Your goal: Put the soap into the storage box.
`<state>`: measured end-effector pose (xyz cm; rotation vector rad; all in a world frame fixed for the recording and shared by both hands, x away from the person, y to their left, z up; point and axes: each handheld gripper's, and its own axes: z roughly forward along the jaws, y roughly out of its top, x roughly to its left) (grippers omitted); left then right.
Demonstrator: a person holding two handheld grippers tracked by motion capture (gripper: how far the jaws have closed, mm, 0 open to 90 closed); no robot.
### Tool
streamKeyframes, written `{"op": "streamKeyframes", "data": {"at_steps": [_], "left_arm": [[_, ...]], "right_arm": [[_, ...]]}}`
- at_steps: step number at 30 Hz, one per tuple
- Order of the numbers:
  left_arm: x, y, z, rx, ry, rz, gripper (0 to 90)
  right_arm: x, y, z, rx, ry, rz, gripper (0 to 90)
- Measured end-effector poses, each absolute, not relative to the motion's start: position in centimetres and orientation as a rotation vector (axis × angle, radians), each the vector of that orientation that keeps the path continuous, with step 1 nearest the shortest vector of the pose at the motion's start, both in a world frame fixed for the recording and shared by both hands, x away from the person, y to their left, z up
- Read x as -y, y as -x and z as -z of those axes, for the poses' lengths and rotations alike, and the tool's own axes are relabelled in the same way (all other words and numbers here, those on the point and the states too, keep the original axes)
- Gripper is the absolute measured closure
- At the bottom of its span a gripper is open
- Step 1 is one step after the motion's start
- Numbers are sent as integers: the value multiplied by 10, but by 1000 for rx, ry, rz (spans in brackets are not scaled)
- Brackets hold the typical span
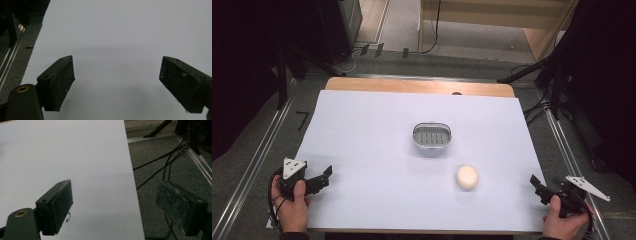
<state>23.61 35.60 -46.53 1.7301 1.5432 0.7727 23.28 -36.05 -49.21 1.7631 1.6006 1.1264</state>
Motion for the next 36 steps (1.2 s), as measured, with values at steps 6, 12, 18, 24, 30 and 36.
{"op": "streamKeyframes", "data": {"at_steps": [6,12,18,24,30,36], "left_arm": [[-356,-236,465,-1538,-1726,-772,138],[-357,-236,465,-1540,-1723,-767,137],[-357,-236,465,-1540,-1720,-764,138],[-358,-236,465,-1540,-1715,-762,138],[-358,-236,465,-1539,-1711,-762,138],[-358,-235,465,-1539,-1713,-764,138]], "right_arm": [[357,-234,491,-1577,-1774,-1067,176],[354,-236,489,-1614,-1766,-1067,203],[333,-242,485,-1775,-1702,-921,287],[336,-240,480,-1804,-1733,-1022,263],[333,-240,470,-1874,-1698,-1013,244],[326,-244,460,-1995,-1686,-1024,224]]}}
